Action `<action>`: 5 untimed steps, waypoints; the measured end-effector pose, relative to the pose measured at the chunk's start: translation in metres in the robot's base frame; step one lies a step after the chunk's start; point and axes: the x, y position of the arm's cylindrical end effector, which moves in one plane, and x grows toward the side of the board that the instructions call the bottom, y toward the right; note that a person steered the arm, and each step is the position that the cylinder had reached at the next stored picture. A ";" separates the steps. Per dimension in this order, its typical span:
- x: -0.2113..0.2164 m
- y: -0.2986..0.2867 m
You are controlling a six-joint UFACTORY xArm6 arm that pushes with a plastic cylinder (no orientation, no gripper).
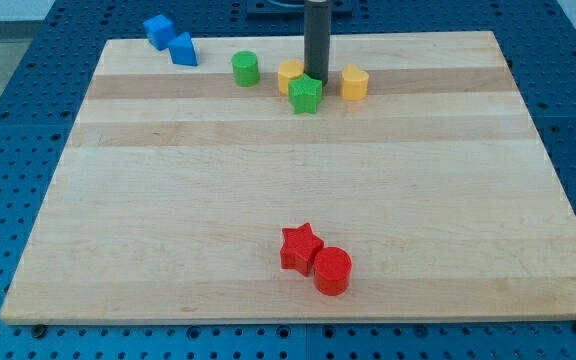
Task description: Push the yellow hexagon along with green circle left a bit
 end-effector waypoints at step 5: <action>-0.002 -0.067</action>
